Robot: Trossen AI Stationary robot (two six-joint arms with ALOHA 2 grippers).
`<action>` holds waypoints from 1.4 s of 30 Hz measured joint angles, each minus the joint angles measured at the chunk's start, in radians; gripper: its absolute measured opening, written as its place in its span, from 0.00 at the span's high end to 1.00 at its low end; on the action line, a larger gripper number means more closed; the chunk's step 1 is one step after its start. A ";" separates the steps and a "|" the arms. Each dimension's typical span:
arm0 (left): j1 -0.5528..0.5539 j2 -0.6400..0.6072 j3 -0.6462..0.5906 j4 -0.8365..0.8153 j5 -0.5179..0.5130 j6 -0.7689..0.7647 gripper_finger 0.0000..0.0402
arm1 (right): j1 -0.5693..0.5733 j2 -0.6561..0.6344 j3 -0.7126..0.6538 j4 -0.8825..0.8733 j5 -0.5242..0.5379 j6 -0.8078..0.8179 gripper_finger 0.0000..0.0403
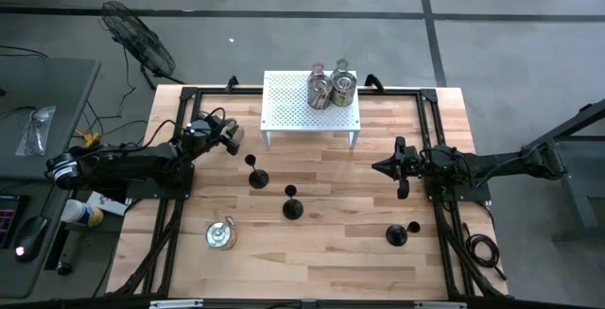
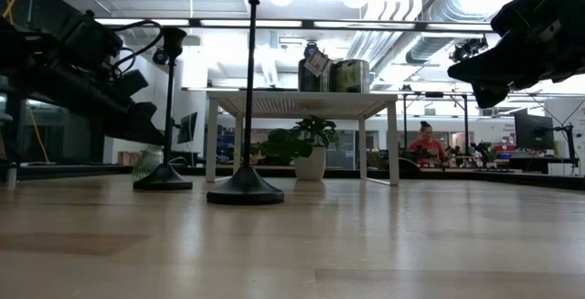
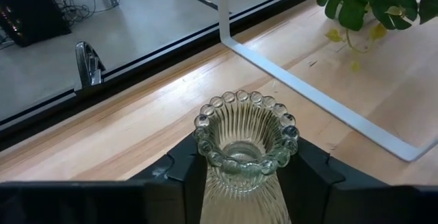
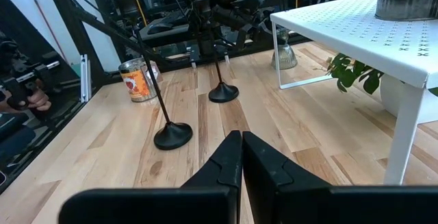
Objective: Pick & Place candle stick holders
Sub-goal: Put the green glass candle holder on the shelf aligned with the other glass candle holders
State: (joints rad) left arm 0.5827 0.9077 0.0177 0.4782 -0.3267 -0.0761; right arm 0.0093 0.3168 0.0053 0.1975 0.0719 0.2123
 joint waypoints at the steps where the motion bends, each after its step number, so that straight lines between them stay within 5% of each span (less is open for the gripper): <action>1: 0.000 0.000 0.000 0.000 0.000 0.000 0.63 | 0.000 0.000 0.000 0.000 0.000 0.000 0.99; 25: 0.000 0.000 0.118 -0.025 -0.005 -0.033 0.65 | 0.000 0.000 0.000 0.000 0.000 0.000 0.99; 42: 0.000 0.000 0.475 -0.384 -0.241 0.043 0.65 | 0.000 0.000 0.000 0.000 0.000 0.000 0.99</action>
State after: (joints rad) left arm 0.5827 0.9077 0.4930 0.0942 -0.5678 -0.0329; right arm 0.0093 0.3172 0.0052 0.1977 0.0720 0.2127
